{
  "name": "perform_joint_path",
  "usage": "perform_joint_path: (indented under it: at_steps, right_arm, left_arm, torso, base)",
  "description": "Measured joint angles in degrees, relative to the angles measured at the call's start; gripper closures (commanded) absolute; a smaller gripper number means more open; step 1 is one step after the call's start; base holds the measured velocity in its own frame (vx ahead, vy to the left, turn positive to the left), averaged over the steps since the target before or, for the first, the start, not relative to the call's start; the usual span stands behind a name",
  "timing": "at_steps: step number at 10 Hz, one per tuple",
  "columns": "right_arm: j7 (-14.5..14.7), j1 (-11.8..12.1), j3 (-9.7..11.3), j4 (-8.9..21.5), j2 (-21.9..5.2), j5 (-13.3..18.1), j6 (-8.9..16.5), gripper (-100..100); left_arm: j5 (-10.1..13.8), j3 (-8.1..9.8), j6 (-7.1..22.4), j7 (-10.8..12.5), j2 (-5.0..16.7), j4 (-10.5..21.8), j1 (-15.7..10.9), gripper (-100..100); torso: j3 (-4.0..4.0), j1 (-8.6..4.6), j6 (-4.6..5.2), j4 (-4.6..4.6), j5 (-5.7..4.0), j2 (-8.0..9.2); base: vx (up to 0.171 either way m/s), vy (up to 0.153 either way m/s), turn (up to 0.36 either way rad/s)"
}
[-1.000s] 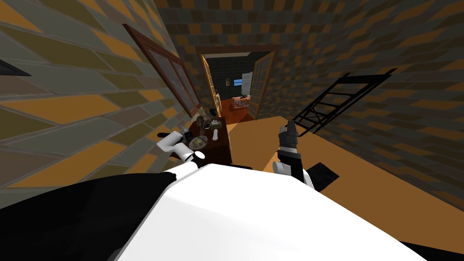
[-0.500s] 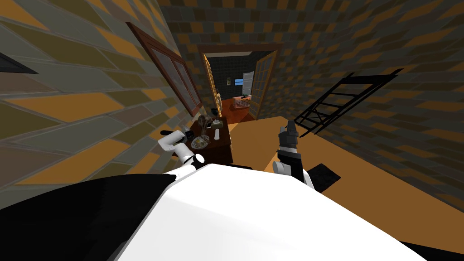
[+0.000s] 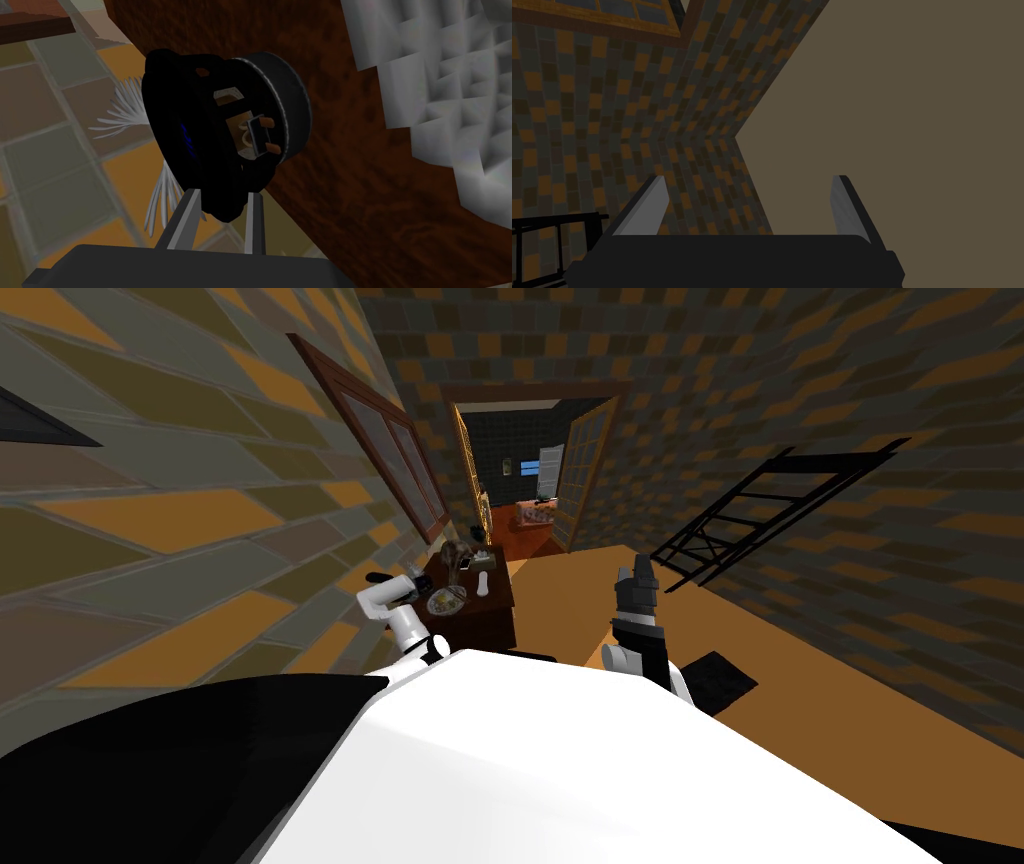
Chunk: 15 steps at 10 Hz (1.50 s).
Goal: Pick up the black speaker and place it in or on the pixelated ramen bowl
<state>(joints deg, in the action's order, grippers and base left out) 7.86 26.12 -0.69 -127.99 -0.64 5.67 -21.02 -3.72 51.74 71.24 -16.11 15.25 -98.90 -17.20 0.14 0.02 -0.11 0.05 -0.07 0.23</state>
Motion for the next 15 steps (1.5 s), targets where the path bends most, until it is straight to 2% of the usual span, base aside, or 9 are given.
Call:
perform_joint_path:
  at_steps: [2, 3, 5, 7, 8, 10, 11, 12, 15]
  right_arm:
    - [0.0, 0.0, 0.0, 0.0, 0.0, 0.0, 0.0, 0]
    - [0.0, 0.0, 0.0, 0.0, 0.0, 0.0, 0.0, 0]
    - [0.0, 0.0, 0.0, 0.0, 0.0, 0.0, 0.0, 0]
    - [0.0, 0.0, 0.0, 0.0, 0.0, 0.0, 0.0, 0]
    - [0.0, 0.0, 0.0, 0.0, 0.0, 0.0, 0.0, 0]
    - [0.0, 0.0, 0.0, 0.0, 0.0, 0.0, 0.0, 0]
    - [0.0, 0.0, 0.0, 0.0, 0.0, 0.0, 0.0, 0]
    - [0.0, 0.0, 0.0, 0.0, 0.0, 0.0, 0.0, 0]
    - [0.0, 0.0, 0.0, 0.0, 0.0, 0.0, 0.0, 0]
  left_arm:
    - [0.3, -3.51, 0.7, 3.4, 0.2, -1.6, 2.1, 100]
    - [0.3, -4.6, 1.2, 4.5, 0.2, -2.2, 2.3, 100]
    - [0.6, -7.87, 2.1, 7.6, 0.5, -3.9, 4.1, 100]
    - [0.8, -11.25, 3.3, 10.8, 0.4, -6.6, 6.4, 100]
    - [0.5, -12.54, 3.4, 12.1, 0.5, -6.5, 6.4, 100]
    - [0.6, -16.08, 4.3, 15.5, 0.6, -8.2, 8.1, 100]
    - [0.6, -16.3, 4.4, 15.9, 0.6, -8.3, 8.2, 0]
    - [0.6, -16.28, 4.4, 15.8, 0.6, -8.3, 8.1, 100]
    - [0.8, -15.18, 7.7, 16.0, 3.3, -11.0, 7.8, 100]
  torso:
    - [0.04, -0.01, 0.0, 0.03, -0.04, 0.05]
    - [0.04, -0.13, 0.03, 0.05, -0.09, 0.03]
    - [0.06, -0.15, 0.01, 0.04, -0.07, 0.07]
    - [0.04, -0.23, 0.01, -0.05, 0.06, 0.12]
    - [-0.03, -0.27, 0.12, -0.1, 0.14, 0.05]
    - [-0.12, -0.26, 0.16, -0.22, 0.29, -0.01]
    - [-0.15, -0.32, 0.14, -0.24, 0.28, -0.06]
    - [-0.16, -0.33, 0.14, -0.24, 0.27, -0.08]
    - [0.15, -0.69, 0.07, -0.1, 0.12, 0.44]
  base:
    - [-0.008, 0.037, 0.019]
    - [-0.008, 0.031, 0.029]
    - [-0.005, 0.038, 0.027]
    - [-0.004, 0.026, 0.027]
    - [-0.006, 0.04, 0.031]
    - [-0.006, 0.024, 0.006]
    - [0.0, 0.0, 0.0]
    - [-0.063, -0.051, -0.013]
    - [-0.107, -0.074, 0.003]
